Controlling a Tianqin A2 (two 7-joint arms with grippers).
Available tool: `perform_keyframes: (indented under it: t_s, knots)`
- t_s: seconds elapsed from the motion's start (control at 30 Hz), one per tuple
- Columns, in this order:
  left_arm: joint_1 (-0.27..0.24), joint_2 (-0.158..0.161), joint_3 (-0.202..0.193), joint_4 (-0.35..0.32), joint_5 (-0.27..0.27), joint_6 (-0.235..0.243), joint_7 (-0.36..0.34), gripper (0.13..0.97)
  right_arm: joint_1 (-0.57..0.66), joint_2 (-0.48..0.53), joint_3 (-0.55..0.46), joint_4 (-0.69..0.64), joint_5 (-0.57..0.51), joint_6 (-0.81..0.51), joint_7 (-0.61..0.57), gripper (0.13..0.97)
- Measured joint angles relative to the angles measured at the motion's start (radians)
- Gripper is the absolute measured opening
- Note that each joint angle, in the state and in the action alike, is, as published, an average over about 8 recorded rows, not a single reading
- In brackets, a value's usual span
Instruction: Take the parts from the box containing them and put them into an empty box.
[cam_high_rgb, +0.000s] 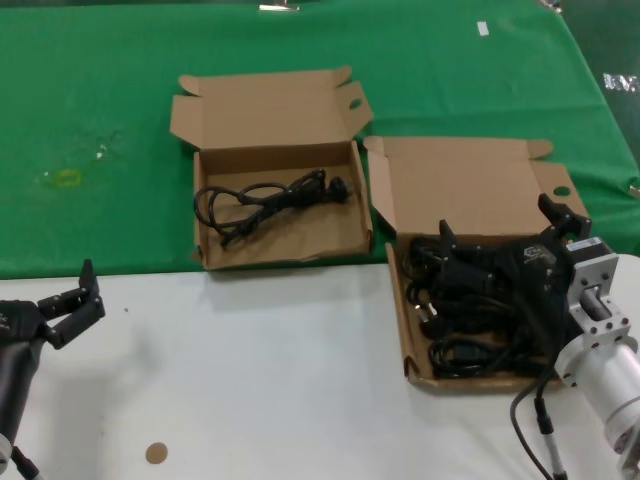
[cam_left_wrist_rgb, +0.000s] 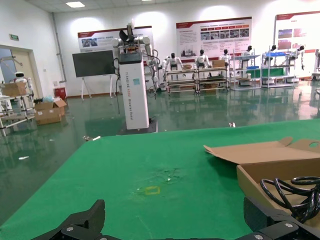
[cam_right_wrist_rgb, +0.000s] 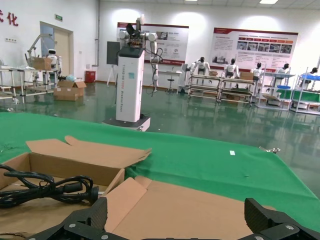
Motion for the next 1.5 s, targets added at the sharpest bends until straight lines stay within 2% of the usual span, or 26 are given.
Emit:
perform_keyframes:
  t_s: [1.5]
  knots:
    - [0.000, 0.000, 0.000, 0.000, 0.000, 0.000, 0.000, 0.966, 0.000, 0.000, 0.000, 0.000, 0.000, 0.000, 0.000, 0.966]
